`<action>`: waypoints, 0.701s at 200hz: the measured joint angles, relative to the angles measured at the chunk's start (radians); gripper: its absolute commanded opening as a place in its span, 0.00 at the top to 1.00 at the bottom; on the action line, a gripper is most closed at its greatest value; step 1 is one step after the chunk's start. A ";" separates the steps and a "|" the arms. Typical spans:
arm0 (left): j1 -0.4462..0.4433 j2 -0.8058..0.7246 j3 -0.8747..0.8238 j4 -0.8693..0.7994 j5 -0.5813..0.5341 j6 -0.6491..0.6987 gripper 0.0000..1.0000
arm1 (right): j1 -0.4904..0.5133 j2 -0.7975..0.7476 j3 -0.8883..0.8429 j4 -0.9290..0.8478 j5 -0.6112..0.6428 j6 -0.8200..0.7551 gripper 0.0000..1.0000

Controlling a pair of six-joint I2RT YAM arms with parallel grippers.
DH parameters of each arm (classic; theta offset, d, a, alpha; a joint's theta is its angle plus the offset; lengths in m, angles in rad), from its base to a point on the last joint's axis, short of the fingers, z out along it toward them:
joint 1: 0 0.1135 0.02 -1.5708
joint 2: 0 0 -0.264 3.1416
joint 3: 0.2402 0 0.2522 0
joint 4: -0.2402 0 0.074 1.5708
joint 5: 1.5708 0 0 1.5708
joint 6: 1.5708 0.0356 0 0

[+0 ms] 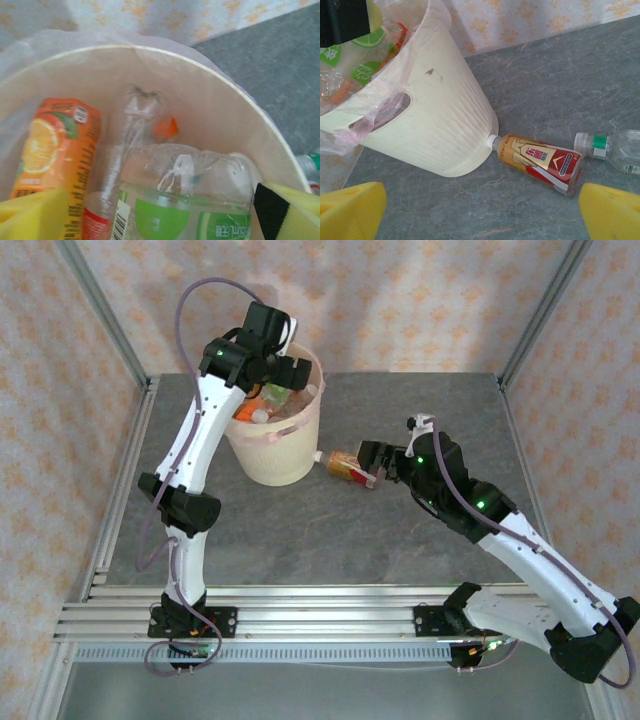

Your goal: Put the plastic bottles in the bin

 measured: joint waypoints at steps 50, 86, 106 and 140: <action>0.016 -0.003 -0.010 0.017 -0.154 0.044 0.00 | 0.000 0.001 0.000 0.000 0.000 0.000 0.01; 0.060 -0.003 -0.010 0.048 -0.160 0.071 0.00 | 0.000 0.005 0.001 0.000 0.000 0.000 0.01; 0.081 -0.003 -0.010 0.063 -0.160 0.080 0.02 | 0.000 0.011 0.002 0.000 0.000 0.000 0.01; 0.088 -0.003 -0.010 0.066 -0.164 0.076 0.03 | 0.000 0.024 0.015 -0.002 0.000 0.000 0.01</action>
